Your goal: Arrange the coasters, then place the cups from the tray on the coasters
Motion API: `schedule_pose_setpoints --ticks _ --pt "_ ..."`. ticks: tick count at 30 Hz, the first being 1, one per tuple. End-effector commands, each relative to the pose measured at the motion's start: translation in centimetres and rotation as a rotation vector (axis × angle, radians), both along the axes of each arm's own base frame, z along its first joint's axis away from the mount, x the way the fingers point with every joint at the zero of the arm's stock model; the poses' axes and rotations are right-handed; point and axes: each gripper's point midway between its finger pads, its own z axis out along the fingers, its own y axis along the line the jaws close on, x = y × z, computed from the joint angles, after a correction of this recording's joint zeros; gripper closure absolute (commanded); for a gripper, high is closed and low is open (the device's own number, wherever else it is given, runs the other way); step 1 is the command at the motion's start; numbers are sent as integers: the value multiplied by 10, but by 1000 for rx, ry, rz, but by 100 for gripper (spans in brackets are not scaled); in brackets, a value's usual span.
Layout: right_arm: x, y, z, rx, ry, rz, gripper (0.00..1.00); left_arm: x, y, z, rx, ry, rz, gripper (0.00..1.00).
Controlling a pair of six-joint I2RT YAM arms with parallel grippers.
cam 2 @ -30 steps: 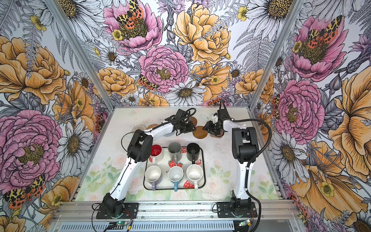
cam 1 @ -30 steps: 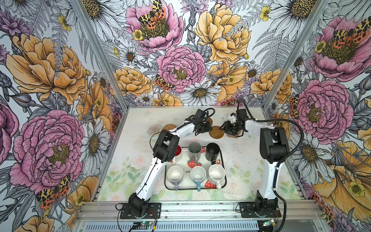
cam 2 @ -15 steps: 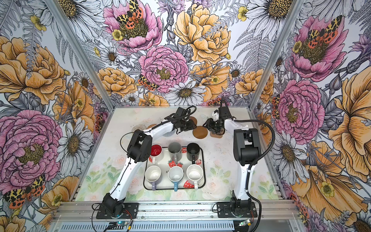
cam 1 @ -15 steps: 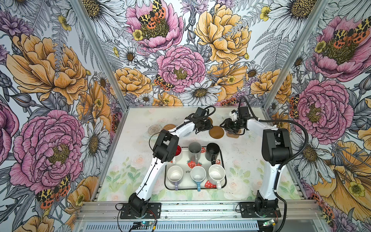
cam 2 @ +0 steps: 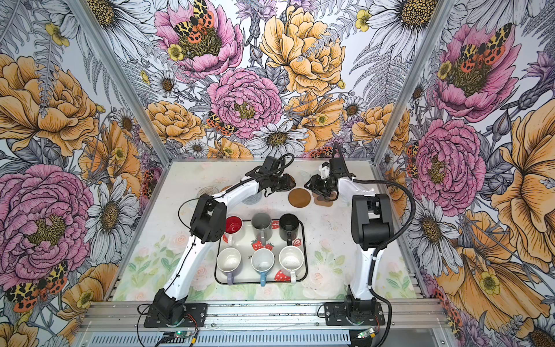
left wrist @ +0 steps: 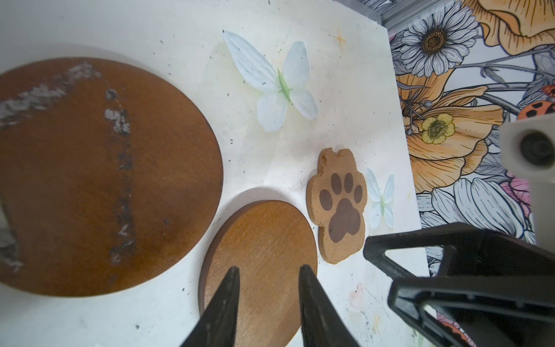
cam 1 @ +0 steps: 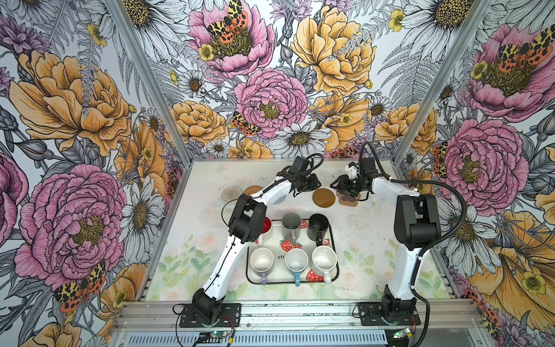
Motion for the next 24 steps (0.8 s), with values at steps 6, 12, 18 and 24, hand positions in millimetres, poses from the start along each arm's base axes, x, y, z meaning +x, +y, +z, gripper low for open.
schedule_pose_setpoints --ticks 6,12,18,24 --pt "40 24 8 51 -42 21 50 52 53 43 -21 -109 99 65" --pt "67 44 -5 66 -45 35 50 75 75 28 -40 -97 115 65" --pt "90 53 -23 104 -23 28 50 90 83 15 -34 -117 122 65" --pt "105 59 -34 131 -20 29 50 105 88 5 -57 -126 129 64"
